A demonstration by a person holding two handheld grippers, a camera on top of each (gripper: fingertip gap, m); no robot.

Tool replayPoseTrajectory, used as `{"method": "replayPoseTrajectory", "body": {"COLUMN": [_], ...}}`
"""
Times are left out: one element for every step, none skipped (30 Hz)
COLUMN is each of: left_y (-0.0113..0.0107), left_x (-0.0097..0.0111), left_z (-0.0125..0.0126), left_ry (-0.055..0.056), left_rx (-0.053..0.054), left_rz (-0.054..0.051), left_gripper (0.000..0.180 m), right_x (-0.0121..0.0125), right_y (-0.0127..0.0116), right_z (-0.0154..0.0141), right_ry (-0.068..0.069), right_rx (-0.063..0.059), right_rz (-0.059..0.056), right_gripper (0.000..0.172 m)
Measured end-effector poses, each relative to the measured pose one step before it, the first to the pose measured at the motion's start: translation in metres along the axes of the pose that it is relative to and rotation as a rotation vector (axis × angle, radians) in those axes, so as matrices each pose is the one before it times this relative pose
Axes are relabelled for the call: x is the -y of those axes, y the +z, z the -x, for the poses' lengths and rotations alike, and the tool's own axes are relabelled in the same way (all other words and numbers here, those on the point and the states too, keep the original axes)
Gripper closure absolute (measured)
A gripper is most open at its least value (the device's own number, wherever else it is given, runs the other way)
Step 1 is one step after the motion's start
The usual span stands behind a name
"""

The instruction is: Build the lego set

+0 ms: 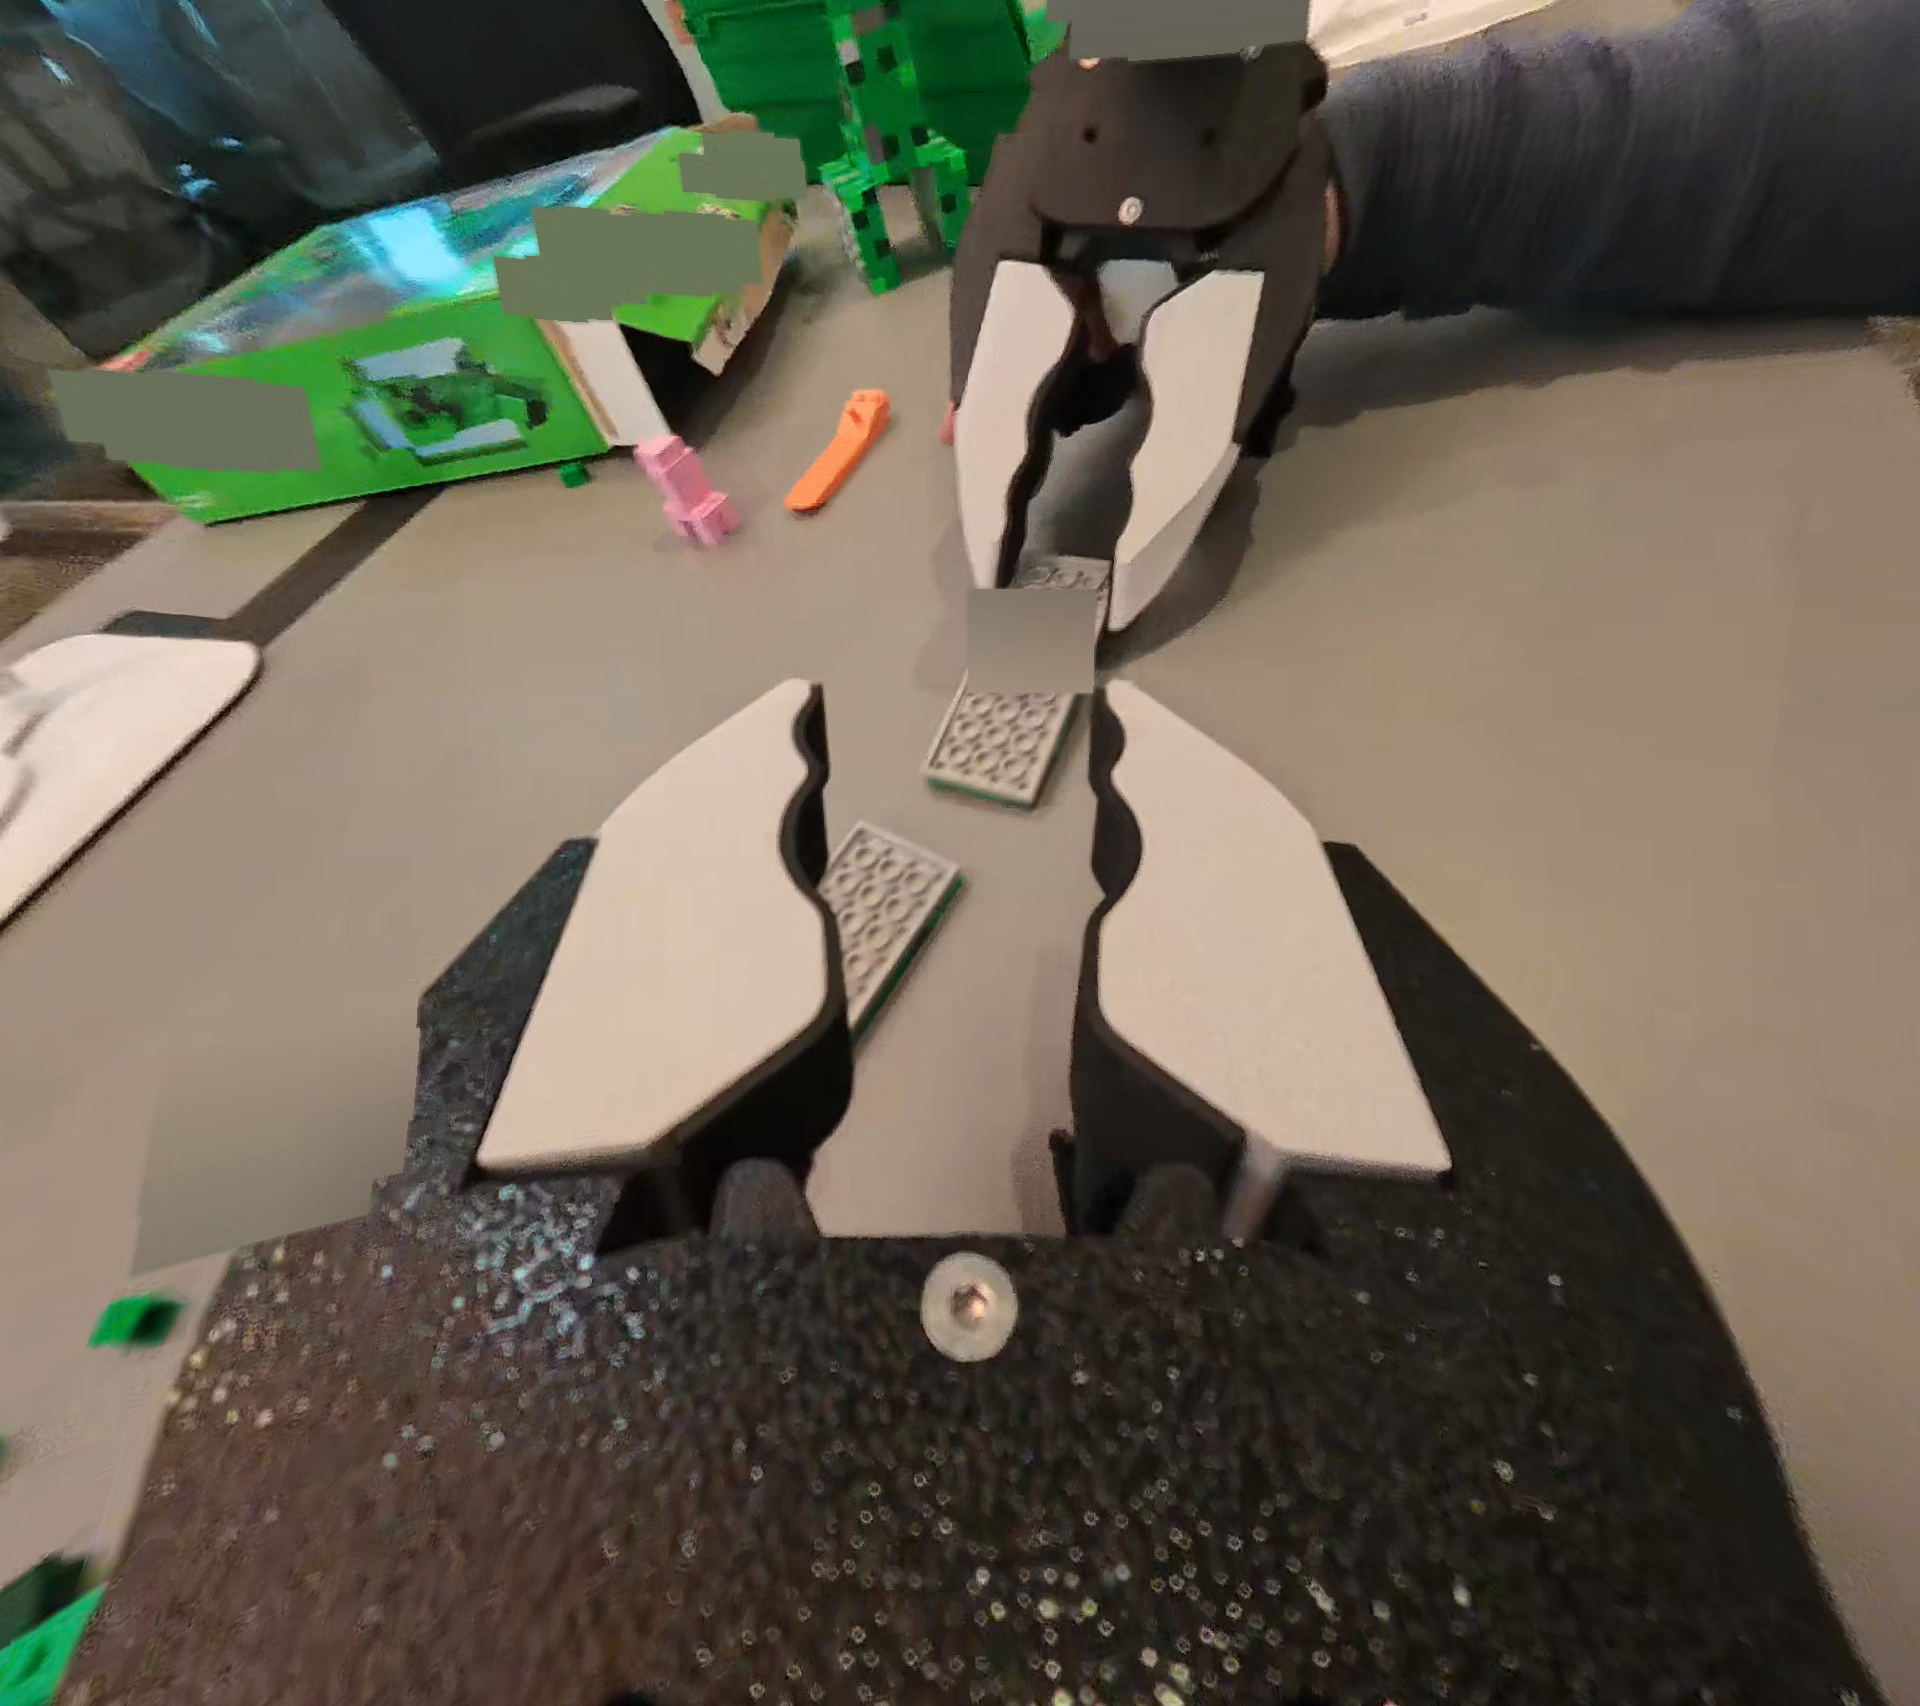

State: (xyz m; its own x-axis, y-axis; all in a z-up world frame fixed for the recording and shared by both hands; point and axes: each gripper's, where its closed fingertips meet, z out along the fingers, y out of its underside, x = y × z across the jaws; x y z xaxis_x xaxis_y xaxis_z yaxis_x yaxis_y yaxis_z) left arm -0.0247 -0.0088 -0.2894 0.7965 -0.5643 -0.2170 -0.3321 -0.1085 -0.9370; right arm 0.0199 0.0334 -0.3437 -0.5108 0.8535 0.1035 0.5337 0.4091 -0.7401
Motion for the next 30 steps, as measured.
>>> {"method": "replayPoseTrajectory", "body": {"left_y": [-0.00024, 0.00082, -0.00015, -0.00061, -0.00055, 0.00011, 0.00021, -0.00002, -0.00017, -0.00083, -0.00061, -0.00076, -0.00002, -0.00061, -0.00116, -0.00036, -0.00003, 0.00063, 0.00125, 0.00144, 0.00130, 0.00079, 0.00003, -0.00023, -0.00017, -0.00001, 0.00032, 0.00055, 0.00083, 0.00085], "left_x": [0.00265, 0.00198, -0.00031, -0.00253, -0.00347, -0.00295, -0.00044, -0.00019, -0.00006, 0.00035, 0.00043, -0.00188, -0.00338, -0.00290, -0.00315, -0.00401, -0.00407, -0.00347, -0.00207, -0.00044, 0.00072, 0.00245, 0.00352, 0.00481, 0.00506, 0.00488, 0.00487, 0.00422, 0.00344, 0.00312], "left_z": [-0.00055, 0.00005, 0.00107, 0.00185, 0.00148, -0.00021, -0.00008, 0.00139, 0.00238, -0.00038, -0.00058, -0.00122, -0.00012, -0.00063, -0.00054, 0.00049, 0.00064, -0.00024, -0.00033, -0.00043, 0.00143, 0.00241, 0.00252, 0.00007, -0.00031, -0.00037, -0.00032, -0.00040, -0.00066, -0.00056], "left_ry": [-0.0202, -0.0070, 0.0107, 0.0175, -0.0062, -0.0495, -0.0723, -0.0778, -0.0788, -0.0757, -0.0701, -0.0535, -0.0281, 0.0094, 0.0326, 0.0524, 0.0794, 0.0809, 0.0776, 0.0783, 0.0812, 0.0857, 0.0914, 0.0955, 0.0872, 0.0771, 0.0743, 0.0649, 0.0510, 0.0399], "left_rx": [-0.0050, 0.0035, 0.0097, 0.0147, 0.0053, -0.0165, -0.0219, -0.0161, -0.0091, -0.0253, -0.0205, -0.0169, 0.0013, 0.0135, 0.0240, 0.0385, 0.0474, 0.0429, 0.0375, 0.0379, 0.0473, 0.0545, 0.0547, 0.0355, 0.0291, 0.0225, 0.0184, 0.0150, 0.0090, 0.0073], "left_rz": [-0.0132, -0.0074, 0.0053, 0.0148, 0.0169, 0.0092, -0.0006, -0.0036, -0.0015, -0.0049, -0.0029, 0.0084, 0.0183, 0.0111, 0.0127, 0.0265, 0.0306, 0.0313, 0.0240, 0.0137, 0.0039, -0.0060, -0.0124, -0.0208, -0.0172, -0.0104, -0.0114, -0.0105, -0.0083, -0.0080], "left_gripper": [0.132, 0.132, 0.131, 0.132, 0.134, 0.137, 0.139, 0.142, 0.143, 0.143, 0.143, 0.143, 0.143, 0.143, 0.144, 0.143, 0.140, 0.139, 0.137, 0.135, 0.131, 0.126, 0.125, 0.124, 0.124, 0.124, 0.125, 0.129, 0.132, 0.136], "right_x": [0.00264, 0.00226, 0.00171, 0.00115, 0.00060, 0.00027, -0.00064, -0.00112, -0.00062, 0.00045, 0.00137, 0.00149, 0.00138, 0.00063, 0.00131, 0.00197, 0.00164, 0.00230, 0.00262, 0.00328, 0.00419, 0.00503, 0.00550, 0.00601, 0.00562, 0.00435, 0.00407, 0.00332, 0.00259, 0.00157], "right_y": [-0.00096, -0.00100, -0.00066, -0.00107, -0.00090, -0.00040, 0.00024, 0.00103, 0.00107, 0.00033, 0.00084, 0.00110, 0.00110, 0.00034, 0.00009, -0.00071, -0.00163, -0.00205, -0.00303, -0.00170, -0.00167, -0.00199, -0.00186, -0.00198, -0.00150, -0.00170, -0.00085, -0.00046, -0.00005, 0.00038], "right_z": [-0.00011, 0.00036, 0.00042, -0.00024, -0.00034, -0.00006, 0.00056, 0.00042, 0.00059, 0.00098, 0.00071, 0.00005, 0.00090, 0.00031, -0.00087, -0.00038, -0.00006, -0.00006, 0.00034, -0.00009, 0.00012, 0.00076, 0.00124, 0.00165, 0.00180, 0.00217, 0.00265, 0.00225, 0.00220, 0.00216], "right_ry": [-0.0002, 0.0023, 0.0010, -0.0002, -0.0032, -0.0051, -0.0029, -0.0022, -0.0022, -0.0029, -0.0009, 0.0023, 0.0008, -0.0031, -0.0091, -0.0060, 0.0009, 0.0045, 0.0078, 0.0106, 0.0110, 0.0104, 0.0115, 0.0090, 0.0052, 0.0010, -0.0017, -0.0032, -0.0049, -0.0057], "right_rx": [0.0001, 0.0035, 0.0056, -0.0014, -0.0034, -0.0014, 0.0023, 0.0021, 0.0023, 0.0049, 0.0056, 0.0022, 0.0066, -0.0002, -0.0089, -0.0060, -0.0012, 0.0003, 0.0029, 0.0066, 0.0064, 0.0082, 0.0117, 0.0114, 0.0097, 0.0112, 0.0103, 0.0071, 0.0063, 0.0063], "right_rz": [-0.0181, -0.0166, -0.0123, -0.0084, -0.0053, -0.0036, 0.0034, 0.0043, -0.0001, -0.0086, -0.0128, -0.0125, -0.0121, -0.0057, -0.0079, -0.0139, -0.0158, -0.0185, -0.0220, -0.0232, -0.0266, -0.0285, -0.0280, -0.0281, -0.0243, -0.0185, -0.0131, -0.0086, -0.0052, -0.0010], "right_gripper": [0.139, 0.139, 0.139, 0.139, 0.139, 0.139, 0.139, 0.139, 0.139, 0.139, 0.139, 0.139, 0.139, 0.139, 0.139, 0.139, 0.139, 0.139, 0.139, 0.139, 0.139, 0.139, 0.139, 0.139, 0.139, 0.139, 0.139, 0.139, 0.139, 0.139]}}
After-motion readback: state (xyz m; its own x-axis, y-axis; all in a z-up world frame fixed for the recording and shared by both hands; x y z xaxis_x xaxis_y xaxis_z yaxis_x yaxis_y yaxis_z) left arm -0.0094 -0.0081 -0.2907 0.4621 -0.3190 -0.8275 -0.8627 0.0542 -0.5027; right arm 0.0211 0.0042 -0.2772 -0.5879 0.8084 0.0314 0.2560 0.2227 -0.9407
